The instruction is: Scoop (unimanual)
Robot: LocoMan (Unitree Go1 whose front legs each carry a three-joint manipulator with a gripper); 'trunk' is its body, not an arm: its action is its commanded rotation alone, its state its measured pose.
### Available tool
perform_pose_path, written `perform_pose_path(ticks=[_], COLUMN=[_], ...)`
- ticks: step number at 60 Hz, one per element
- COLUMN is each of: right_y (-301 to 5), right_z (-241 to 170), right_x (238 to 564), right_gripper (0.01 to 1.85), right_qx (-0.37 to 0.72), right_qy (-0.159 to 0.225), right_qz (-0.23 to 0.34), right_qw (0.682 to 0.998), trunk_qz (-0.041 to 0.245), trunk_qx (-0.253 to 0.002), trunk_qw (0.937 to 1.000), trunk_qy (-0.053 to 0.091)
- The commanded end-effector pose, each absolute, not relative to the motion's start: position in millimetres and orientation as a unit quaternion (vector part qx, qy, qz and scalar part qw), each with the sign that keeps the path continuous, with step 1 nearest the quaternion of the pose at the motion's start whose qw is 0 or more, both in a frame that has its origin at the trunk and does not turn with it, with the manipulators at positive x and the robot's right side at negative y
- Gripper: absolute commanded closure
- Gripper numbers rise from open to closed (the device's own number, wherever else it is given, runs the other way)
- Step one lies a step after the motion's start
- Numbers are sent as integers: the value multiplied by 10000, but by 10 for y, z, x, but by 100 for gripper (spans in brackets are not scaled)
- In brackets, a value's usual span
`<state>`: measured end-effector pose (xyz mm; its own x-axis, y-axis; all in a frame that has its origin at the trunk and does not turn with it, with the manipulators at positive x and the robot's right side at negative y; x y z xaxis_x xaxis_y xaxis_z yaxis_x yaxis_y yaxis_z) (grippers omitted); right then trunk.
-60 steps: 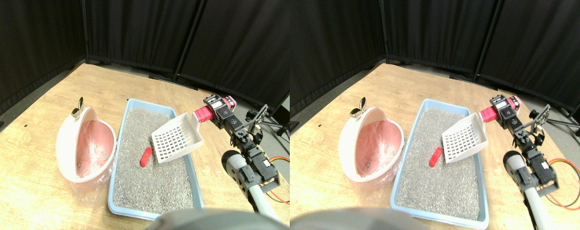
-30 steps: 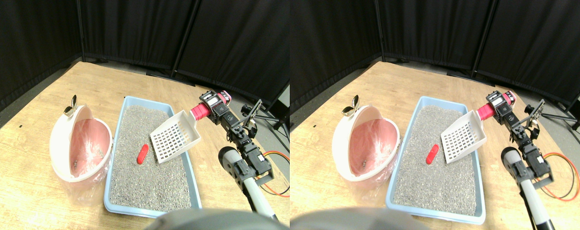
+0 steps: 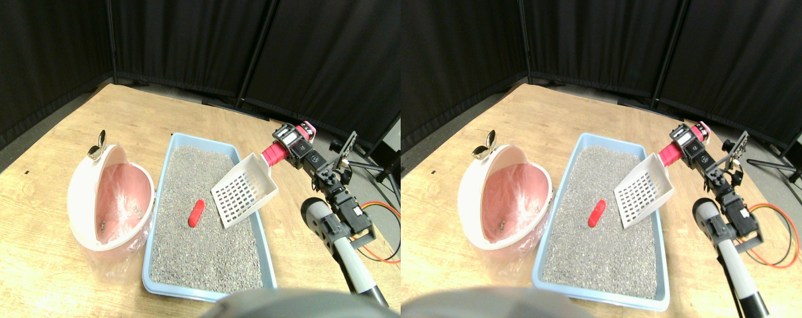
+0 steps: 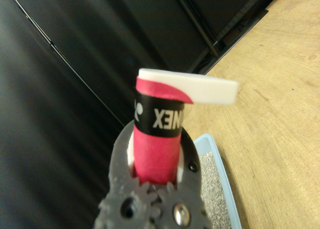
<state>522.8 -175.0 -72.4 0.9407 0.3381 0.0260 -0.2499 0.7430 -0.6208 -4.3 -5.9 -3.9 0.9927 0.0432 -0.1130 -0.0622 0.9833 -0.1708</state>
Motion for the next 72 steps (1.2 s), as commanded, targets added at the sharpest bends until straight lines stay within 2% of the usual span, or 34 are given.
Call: perform_pose_path(ticks=[1,8,23,30,36,47,55,72], right_y=[-1674,-1633,-1530,-1480,-1445,-1427,-1412,-1253], right_z=[-657,-711,-816,-862,-852,-800,-764,-982], right_x=[5233,5233,5224,5242,5258,5266,5265,5148], right_gripper=[181,181,181,181,181,181,181,181], right_qx=[-3151,-3308,-3250,-3281,-3317,-3386,-3633,-3515], right_qy=[-1108,-1202,-1186,-1199,-1363,-1441,-1528,-1258], right_qz=[1741,1917,1995,2210,2328,2304,2597,3092], right_qw=[9264,9162,9168,9106,9040,9008,8816,8746], trunk_qz=[358,391,506,556,559,513,476,464], trunk_qx=[-1050,-1077,-1176,-1205,-1199,-1165,-1147,-1194], trunk_qw=[9916,9911,9893,9887,9887,9894,9898,9890], trunk_qy=[667,672,704,702,704,693,704,735])
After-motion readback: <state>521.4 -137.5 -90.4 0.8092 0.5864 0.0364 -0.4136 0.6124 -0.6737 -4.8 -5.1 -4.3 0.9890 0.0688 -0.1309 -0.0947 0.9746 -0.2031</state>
